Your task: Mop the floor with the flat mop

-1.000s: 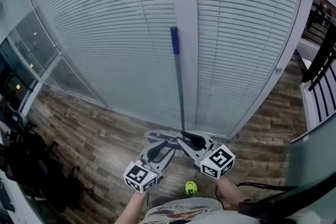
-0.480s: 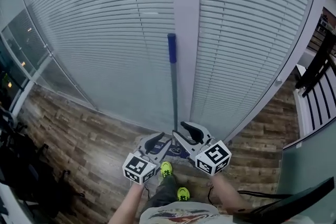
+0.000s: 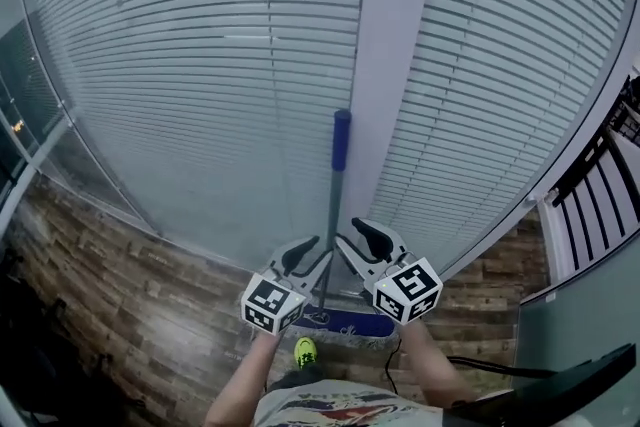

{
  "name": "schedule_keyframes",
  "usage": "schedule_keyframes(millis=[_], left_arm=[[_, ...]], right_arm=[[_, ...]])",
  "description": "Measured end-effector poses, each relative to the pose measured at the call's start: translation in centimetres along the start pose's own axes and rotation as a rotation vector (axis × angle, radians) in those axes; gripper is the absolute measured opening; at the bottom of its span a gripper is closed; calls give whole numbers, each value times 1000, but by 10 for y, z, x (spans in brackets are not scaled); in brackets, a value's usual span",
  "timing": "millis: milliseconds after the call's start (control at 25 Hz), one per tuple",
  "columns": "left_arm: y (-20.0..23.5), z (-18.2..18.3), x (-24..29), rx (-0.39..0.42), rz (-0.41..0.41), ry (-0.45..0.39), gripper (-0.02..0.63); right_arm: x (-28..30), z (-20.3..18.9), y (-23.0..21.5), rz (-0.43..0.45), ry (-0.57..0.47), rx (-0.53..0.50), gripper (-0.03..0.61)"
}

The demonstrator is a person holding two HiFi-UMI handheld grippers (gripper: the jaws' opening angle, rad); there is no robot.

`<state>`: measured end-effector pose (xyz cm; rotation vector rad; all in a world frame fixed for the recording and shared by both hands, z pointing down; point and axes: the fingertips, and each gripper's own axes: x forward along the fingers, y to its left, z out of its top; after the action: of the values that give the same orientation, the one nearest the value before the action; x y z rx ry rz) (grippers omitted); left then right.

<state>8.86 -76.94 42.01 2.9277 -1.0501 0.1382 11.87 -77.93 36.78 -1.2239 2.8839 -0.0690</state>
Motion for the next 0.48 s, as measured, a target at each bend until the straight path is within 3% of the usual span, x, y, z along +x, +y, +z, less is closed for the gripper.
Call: schedule_keyframes(millis=[200, 480], left_arm=[[63, 16, 48, 17, -29, -10, 118], [94, 23, 97, 28, -137, 0, 193]], right_arm=[[61, 24, -49, -75, 31, -49, 155], [92, 42, -87, -167, 57, -91, 172]])
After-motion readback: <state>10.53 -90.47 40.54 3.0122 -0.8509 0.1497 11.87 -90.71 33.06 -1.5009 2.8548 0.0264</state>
